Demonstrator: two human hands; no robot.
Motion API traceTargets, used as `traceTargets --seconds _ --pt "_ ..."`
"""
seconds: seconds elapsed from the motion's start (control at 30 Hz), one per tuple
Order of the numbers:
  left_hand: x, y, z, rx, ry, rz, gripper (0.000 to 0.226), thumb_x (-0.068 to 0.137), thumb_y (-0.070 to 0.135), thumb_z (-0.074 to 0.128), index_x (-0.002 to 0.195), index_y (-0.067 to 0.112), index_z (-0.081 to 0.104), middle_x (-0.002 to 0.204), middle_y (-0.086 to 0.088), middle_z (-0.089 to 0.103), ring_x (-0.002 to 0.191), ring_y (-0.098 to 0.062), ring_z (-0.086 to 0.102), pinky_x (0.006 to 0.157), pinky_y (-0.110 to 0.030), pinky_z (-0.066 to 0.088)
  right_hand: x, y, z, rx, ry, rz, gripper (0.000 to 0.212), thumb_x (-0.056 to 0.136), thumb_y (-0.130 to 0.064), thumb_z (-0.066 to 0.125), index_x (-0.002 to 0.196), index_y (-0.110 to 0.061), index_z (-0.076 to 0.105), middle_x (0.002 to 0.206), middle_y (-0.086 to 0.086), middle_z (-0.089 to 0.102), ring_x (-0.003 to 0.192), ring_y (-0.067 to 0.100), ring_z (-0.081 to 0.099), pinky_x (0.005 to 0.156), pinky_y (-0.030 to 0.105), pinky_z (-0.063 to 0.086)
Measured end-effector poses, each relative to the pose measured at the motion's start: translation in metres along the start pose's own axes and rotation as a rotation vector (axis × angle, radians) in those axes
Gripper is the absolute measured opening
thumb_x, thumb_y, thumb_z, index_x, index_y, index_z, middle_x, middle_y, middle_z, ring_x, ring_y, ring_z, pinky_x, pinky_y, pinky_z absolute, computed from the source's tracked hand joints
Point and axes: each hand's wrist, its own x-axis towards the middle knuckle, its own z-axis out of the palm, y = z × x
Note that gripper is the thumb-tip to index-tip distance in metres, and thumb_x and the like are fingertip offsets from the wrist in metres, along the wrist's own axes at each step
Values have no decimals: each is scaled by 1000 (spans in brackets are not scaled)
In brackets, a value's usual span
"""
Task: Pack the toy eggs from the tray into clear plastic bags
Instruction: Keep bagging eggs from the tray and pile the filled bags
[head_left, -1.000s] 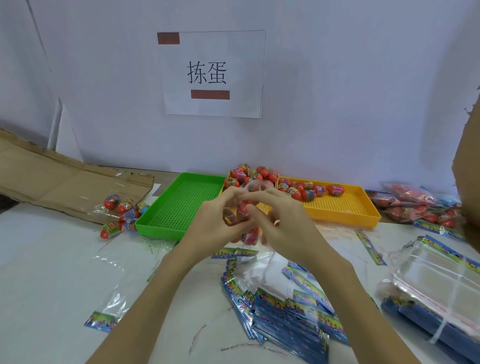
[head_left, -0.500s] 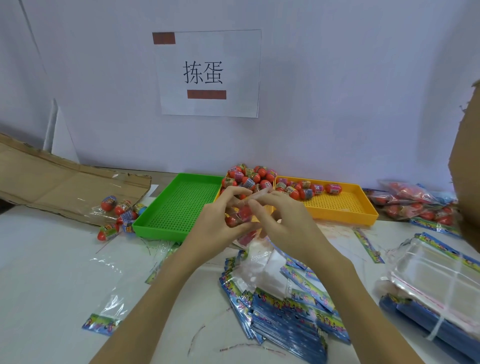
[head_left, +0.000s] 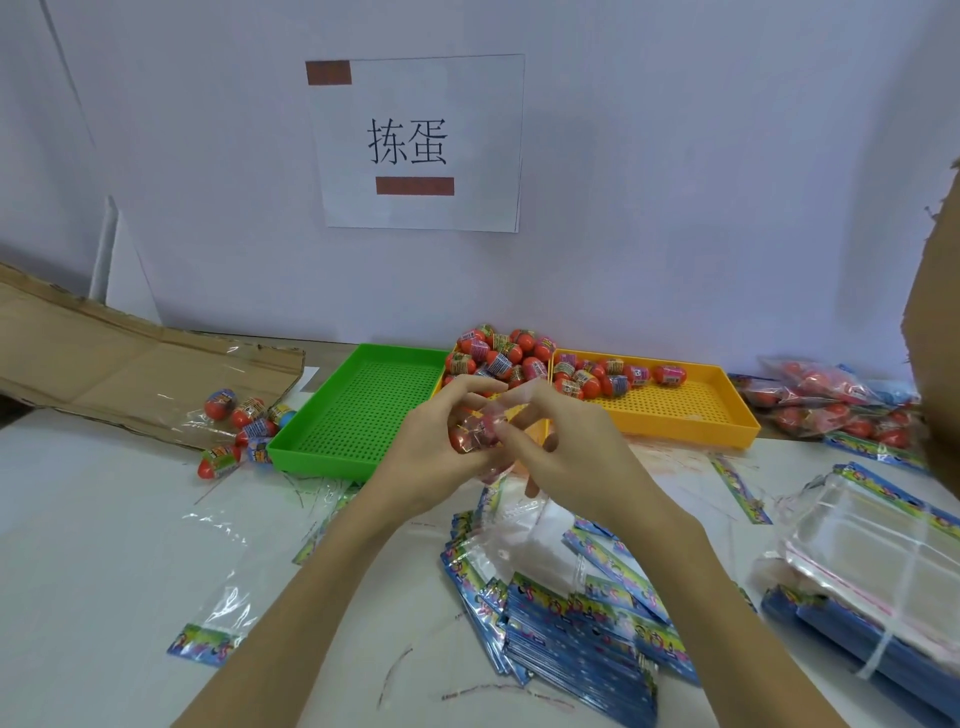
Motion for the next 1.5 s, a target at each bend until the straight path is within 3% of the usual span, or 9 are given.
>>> traceTargets --seconds 0.33,0.53,0.73,0.83,1.03,1.13,1.23,1.37,1.5 --pt "-1 5 1 -160 -84 -90 50 83 19 91 125 28 66 109 5 74 88 -13 73 79 -25 58 3 -2 -1 137 145 5 15 98 -27 71 109 -32 63 91 -9 67 47 12 66 49 30 56" --pt "-2 4 -9 -344 -160 -197 39 95 20 77 132 19 67 125 -7 76 117 -24 72 92 -29 56 3 2 -3 226 239 39 12 99 -27 70 108 -34 65 89 -5 70 41 12 61 42 24 49" --pt "-2 6 -8 -320 -215 -211 34 95 26 77 128 20 68 112 -5 80 106 -18 75 85 -27 59 2 1 -4 230 206 -3 17 97 -23 73 103 -40 71 86 -9 73 37 17 60 41 31 52" --pt "-1 6 -10 -306 -133 -222 38 90 33 80 116 9 68 102 -12 80 88 -19 76 70 -25 57 1 -3 -3 295 196 -15 14 100 -21 69 112 -27 72 93 -11 75 40 21 63 45 37 55" --pt "9 -9 -23 -359 271 -350 28 89 21 83 107 6 66 100 -14 80 84 -27 80 76 -41 65 10 -3 8 390 387 55 15 105 -14 58 116 -22 64 97 -4 72 60 18 72 47 21 47" --pt "10 -17 -30 -385 414 -355 23 90 23 82 100 11 65 95 -8 81 79 -22 79 66 -32 63 14 2 23 260 271 112 19 105 -9 54 116 -19 67 105 -6 70 88 12 71 70 34 61" --pt "10 -21 -33 -430 490 -336 21 92 23 81 100 9 68 103 -12 79 82 -23 79 69 -34 64 32 6 36 137 100 173 28 107 -11 49 127 -20 67 127 -8 67 110 8 64 88 26 55" --pt "10 -21 -34 -428 501 -300 20 97 25 76 107 9 71 105 -10 80 99 -35 77 87 -48 64 69 9 51 -84 -5 171 38 107 -7 43 137 -19 63 137 4 63 60 -2 61 53 9 43" --pt "9 -17 -36 -382 436 -271 21 99 28 73 113 13 74 109 -6 80 101 -32 77 93 -52 62 93 21 66 -197 -53 150 30 103 -10 56 130 -12 67 115 10 71 78 21 60 73 30 49"
